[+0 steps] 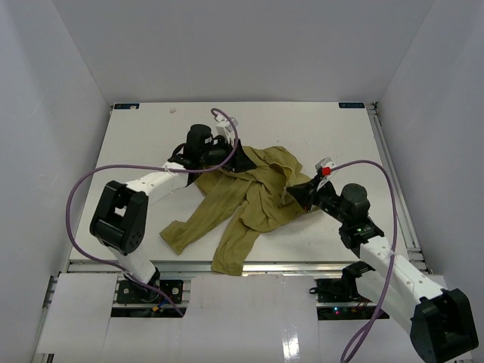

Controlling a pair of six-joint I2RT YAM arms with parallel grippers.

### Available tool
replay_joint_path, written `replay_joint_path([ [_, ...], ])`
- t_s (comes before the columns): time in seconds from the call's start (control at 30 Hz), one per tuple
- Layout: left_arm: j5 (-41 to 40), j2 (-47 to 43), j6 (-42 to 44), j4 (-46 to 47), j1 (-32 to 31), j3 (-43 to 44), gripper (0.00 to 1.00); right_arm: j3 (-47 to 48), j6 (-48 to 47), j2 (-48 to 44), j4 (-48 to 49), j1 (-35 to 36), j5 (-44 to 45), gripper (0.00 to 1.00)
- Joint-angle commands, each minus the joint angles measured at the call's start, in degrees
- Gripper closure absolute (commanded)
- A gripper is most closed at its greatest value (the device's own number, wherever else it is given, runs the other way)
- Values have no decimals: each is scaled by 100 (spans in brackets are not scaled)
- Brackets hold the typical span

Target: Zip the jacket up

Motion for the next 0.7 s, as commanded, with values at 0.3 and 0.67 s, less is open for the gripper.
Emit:
replay_joint_path([
  [0.3, -1866, 1312, 462, -1157, -687, 587, 39, -232, 141, -563, -372, -47, 1066, 92],
  [0.67, -3378, 752, 193, -1095, -440, 336, 91, -219, 163, -466, -266, -56, 802, 92],
])
